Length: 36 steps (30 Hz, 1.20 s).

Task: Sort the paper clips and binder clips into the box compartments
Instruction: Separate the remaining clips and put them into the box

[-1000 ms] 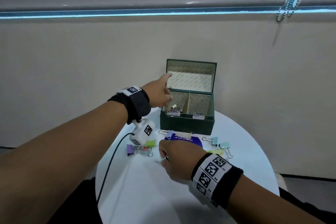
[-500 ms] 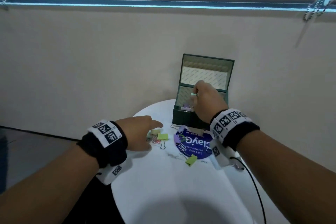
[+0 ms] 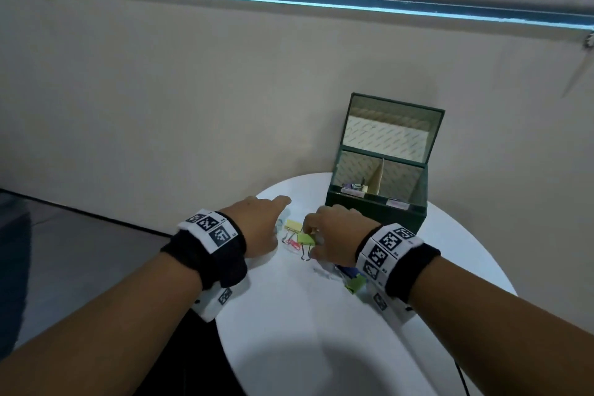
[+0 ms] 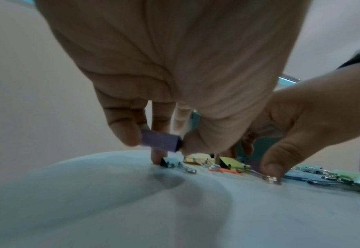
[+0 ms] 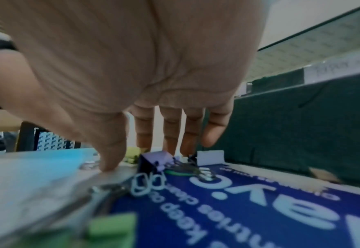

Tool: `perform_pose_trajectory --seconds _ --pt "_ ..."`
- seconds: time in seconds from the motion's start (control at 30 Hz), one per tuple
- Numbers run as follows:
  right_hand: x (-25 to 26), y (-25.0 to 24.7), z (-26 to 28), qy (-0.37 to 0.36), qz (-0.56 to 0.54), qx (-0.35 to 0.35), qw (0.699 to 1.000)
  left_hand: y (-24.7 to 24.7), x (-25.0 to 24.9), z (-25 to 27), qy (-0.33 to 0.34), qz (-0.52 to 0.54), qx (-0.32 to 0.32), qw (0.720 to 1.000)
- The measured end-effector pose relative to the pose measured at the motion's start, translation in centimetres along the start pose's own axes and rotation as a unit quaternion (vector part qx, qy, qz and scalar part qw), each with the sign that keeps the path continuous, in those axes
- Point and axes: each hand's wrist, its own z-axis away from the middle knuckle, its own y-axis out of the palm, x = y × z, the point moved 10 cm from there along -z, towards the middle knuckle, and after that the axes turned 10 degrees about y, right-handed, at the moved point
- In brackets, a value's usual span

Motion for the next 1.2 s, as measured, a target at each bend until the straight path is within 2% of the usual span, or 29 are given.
perform_pose_trajectory --seconds 0.17,0.3,0.43,0.53,0.63,0.9,0.97,1.03,1.1,1.2 --pt "-0.7 -0.9 0.3 0.005 0.061 -0.020 0.998 -0.2 0.6 0.2 -0.047 0.020 -0.020 0.998" --pt "1.9 -2.7 1.3 -0.042 0.028 -0.072 0.996 -0.6 0.2 -0.3 -0.044 -0.014 -0.039 0.998" --pt "3.5 -0.8 0.6 -0.014 0.076 -0.021 0.997 -0.4 -0.7 -0.5 -0.016 -0.036 -0.029 0.999" --pt "4.0 -0.9 -0.1 -0.008 0.081 -0.032 0.996 0.3 -1.3 -0.7 0.010 -0.051 0.003 0.999" --pt "4.7 -1.1 -0.4 -0.024 0.073 -0.030 0.997 0.2 -1.2 -0.6 0.008 -0.051 -0.004 0.999" --pt "4.0 -0.4 0.6 -0.019 0.043 0.040 0.998 -0.1 -0.9 -0.7 0.001 -0.049 -0.009 0.999" --pt "3.1 -1.2 0.9 -0.024 0.022 0.032 0.999 0.0 -0.8 -0.7 0.001 -0.056 -0.011 0.998" --pt "0.9 -3.4 0.8 -0.018 -0.057 0.000 0.998 0.1 -0.7 -0.8 0.002 -0.059 -0.011 0.998" --pt "-3.5 -6.0 0.7 0.019 -0.127 -0.034 0.991 0.3 -0.6 -0.9 -0.007 -0.040 -0.003 0.999" --pt "-11.2 -8.7 0.7 0.106 -0.142 -0.083 0.981 0.6 -0.9 -0.9 -0.009 -0.047 0.013 0.999"
